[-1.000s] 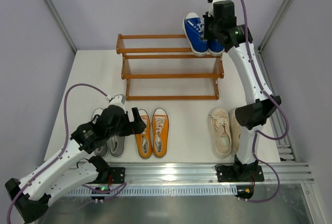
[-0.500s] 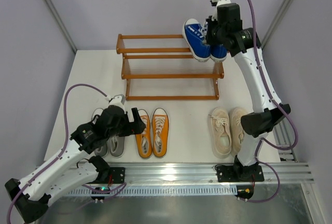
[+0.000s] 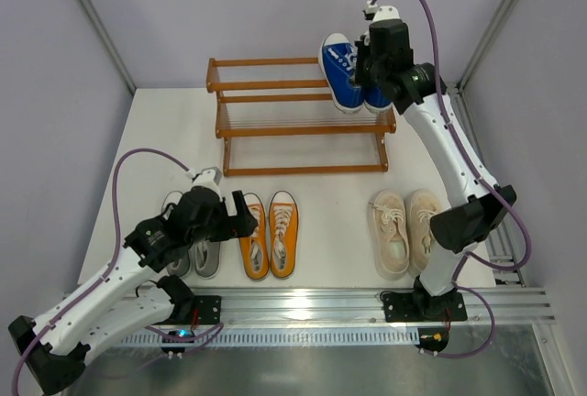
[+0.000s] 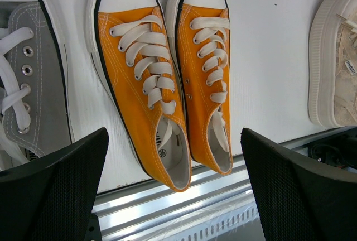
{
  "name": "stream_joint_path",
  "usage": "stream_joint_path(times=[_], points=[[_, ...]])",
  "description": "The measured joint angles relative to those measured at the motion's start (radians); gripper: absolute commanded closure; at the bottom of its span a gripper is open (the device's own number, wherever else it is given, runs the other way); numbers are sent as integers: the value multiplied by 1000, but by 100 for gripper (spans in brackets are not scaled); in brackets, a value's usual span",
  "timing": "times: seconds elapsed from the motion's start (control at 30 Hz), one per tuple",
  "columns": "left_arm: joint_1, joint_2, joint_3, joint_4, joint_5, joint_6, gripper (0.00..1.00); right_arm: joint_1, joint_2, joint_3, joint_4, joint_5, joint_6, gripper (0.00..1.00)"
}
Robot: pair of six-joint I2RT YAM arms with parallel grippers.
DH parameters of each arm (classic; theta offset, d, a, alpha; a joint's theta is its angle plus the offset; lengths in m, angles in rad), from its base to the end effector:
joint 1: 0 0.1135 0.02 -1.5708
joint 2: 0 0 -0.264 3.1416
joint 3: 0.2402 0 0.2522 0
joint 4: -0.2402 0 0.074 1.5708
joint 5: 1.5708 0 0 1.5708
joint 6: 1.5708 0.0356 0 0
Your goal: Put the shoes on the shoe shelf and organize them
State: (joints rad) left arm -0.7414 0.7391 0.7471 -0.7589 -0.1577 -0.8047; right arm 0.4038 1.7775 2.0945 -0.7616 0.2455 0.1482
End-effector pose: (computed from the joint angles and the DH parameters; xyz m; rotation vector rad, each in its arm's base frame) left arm 0.1138 -0.0966 0.2788 -0.1574 2.3819 -0.5891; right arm 0.3586 0.1438 0.4586 -0.1002 2.0002 0.1065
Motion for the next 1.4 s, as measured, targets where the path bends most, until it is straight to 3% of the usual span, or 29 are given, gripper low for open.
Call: stream_joint_path(times=[0.37, 0.67, 0.7, 0.77, 0.83, 1.03, 1.23, 1.4], points=[[0, -2, -5, -2, 0, 0, 0, 54, -63, -167, 168, 222, 111, 96], [0, -3, -6, -2, 0, 0, 0, 58, -63, -169, 173, 245, 120, 95], [0, -3, -6, -2, 0, 0, 0, 58, -63, -169, 172, 243, 116, 91], [0, -3, -6, -2, 0, 0, 0, 58, -62, -166, 171, 239, 110, 67], [0, -3, -6, -2, 0, 0, 0, 58, -60, -156, 174, 236, 99, 53], [0, -7, -6, -3, 0, -1, 0, 58, -62, -138, 204, 209, 58, 31], [0, -16, -6, -8, 0, -3, 0, 58, -77, -138, 209, 189, 32, 19], [0, -29, -6, -3, 2, 0, 0, 65, -238, -274, 288, 173, 15, 6]])
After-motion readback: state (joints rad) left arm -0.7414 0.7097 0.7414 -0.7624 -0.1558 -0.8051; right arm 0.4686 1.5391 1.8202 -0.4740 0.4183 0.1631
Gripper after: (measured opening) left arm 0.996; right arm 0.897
